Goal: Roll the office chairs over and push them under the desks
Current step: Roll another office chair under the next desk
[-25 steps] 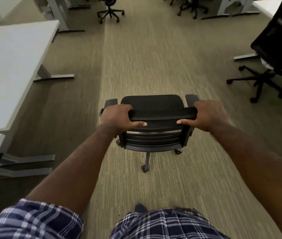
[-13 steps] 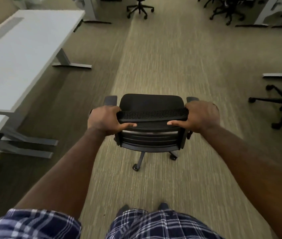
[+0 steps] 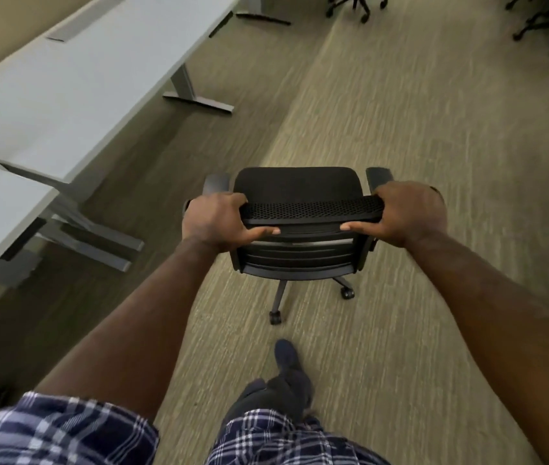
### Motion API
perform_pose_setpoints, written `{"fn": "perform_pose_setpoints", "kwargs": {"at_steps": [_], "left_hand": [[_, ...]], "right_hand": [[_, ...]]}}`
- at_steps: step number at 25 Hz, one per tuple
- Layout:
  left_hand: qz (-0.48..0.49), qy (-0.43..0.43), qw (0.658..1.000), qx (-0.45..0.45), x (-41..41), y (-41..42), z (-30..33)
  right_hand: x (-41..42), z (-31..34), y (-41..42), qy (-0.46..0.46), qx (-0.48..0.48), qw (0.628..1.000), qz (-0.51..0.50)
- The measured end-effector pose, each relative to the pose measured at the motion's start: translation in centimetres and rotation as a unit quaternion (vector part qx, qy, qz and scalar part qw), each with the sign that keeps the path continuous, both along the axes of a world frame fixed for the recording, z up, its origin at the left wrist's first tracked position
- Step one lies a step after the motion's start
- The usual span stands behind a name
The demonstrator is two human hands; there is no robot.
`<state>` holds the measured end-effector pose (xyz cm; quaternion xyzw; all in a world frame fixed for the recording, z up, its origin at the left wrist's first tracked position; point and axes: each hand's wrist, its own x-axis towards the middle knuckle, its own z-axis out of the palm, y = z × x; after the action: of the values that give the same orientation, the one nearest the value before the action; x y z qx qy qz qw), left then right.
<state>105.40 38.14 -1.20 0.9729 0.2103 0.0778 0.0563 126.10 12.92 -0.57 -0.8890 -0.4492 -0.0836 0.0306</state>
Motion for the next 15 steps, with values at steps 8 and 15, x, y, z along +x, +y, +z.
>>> {"fn": "perform_pose_setpoints", "kwargs": {"at_steps": [8,15], "left_hand": [[0.062,-0.002,0.998,0.015,5.0,6.8,-0.1],[0.138,-0.018,0.99,0.008,8.6,14.4,0.3]], "right_hand": [[8.3,-0.5,10.1,-0.009,0.01,0.998,0.061],[15.3,0.1,21.8,-0.012,-0.01,0.989,0.146]]}}
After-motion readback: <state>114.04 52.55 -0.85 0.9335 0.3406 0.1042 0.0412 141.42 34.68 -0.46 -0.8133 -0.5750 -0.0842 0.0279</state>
